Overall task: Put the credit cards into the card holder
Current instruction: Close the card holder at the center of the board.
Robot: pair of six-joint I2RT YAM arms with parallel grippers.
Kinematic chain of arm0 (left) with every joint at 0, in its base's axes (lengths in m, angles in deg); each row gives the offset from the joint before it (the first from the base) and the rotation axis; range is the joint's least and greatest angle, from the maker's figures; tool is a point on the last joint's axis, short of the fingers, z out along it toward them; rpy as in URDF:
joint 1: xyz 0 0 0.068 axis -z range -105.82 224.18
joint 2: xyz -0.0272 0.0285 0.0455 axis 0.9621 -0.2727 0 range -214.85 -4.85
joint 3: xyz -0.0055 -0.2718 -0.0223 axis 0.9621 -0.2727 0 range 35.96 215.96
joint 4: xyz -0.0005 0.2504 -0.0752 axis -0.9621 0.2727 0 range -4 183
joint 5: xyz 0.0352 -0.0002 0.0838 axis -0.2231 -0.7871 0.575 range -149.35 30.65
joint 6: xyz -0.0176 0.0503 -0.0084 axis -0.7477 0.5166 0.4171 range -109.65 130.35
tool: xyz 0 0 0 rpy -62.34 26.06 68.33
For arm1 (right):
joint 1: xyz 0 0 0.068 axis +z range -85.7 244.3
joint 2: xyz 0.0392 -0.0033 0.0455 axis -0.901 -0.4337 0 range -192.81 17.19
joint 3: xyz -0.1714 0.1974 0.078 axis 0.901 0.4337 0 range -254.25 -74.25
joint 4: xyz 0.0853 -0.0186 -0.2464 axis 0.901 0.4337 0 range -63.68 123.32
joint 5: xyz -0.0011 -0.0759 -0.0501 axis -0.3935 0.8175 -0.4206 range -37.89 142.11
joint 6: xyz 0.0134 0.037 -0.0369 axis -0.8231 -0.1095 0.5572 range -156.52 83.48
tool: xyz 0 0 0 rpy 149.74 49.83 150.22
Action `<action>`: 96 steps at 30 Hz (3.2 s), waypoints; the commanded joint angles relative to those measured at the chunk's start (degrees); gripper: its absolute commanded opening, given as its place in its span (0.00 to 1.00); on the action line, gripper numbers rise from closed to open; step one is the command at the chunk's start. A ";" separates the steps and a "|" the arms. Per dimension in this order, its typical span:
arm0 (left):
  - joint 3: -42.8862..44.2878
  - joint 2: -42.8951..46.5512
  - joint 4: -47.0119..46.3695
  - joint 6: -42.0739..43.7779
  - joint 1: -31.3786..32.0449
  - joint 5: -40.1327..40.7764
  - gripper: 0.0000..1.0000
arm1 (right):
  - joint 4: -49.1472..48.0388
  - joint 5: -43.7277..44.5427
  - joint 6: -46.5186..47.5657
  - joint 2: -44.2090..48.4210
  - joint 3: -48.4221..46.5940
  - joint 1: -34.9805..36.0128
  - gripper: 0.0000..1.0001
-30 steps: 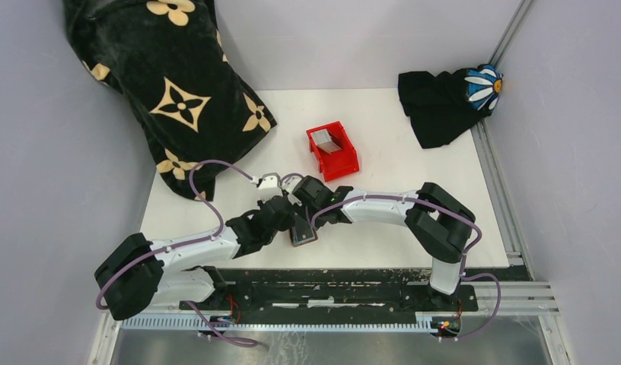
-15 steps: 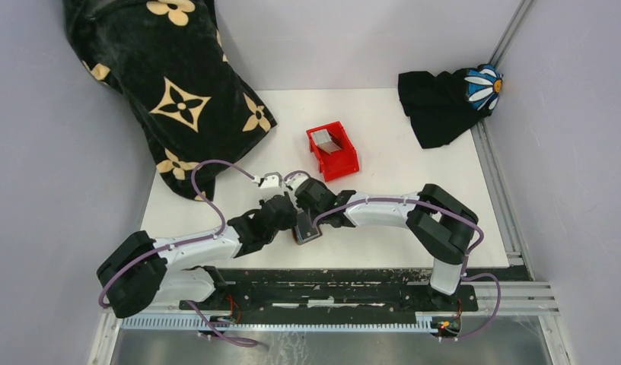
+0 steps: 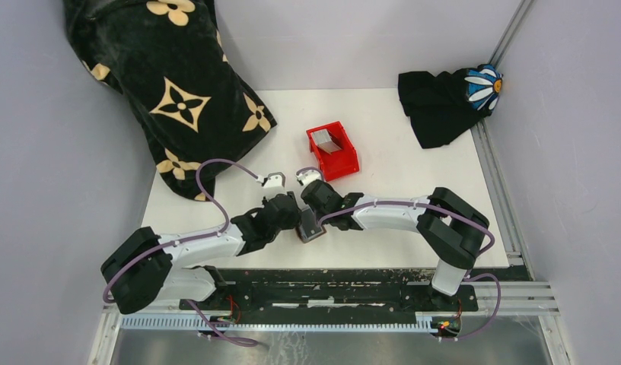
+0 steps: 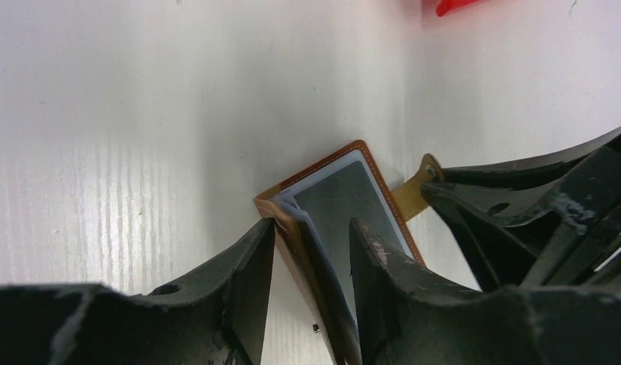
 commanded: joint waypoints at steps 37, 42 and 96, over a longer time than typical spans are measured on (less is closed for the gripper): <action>4.34 -0.38 -12.04 -5.51 6.18 2.54 0.52 | -2.55 -3.14 -12.39 5.73 7.02 -4.47 0.13; 3.06 -0.29 -12.91 -5.53 7.21 2.73 0.49 | -3.23 -3.45 -12.88 5.74 7.86 -4.79 0.13; 6.25 -24.29 -17.16 -6.30 12.13 13.97 0.37 | 1.61 -3.06 -11.03 10.57 8.25 -6.80 0.26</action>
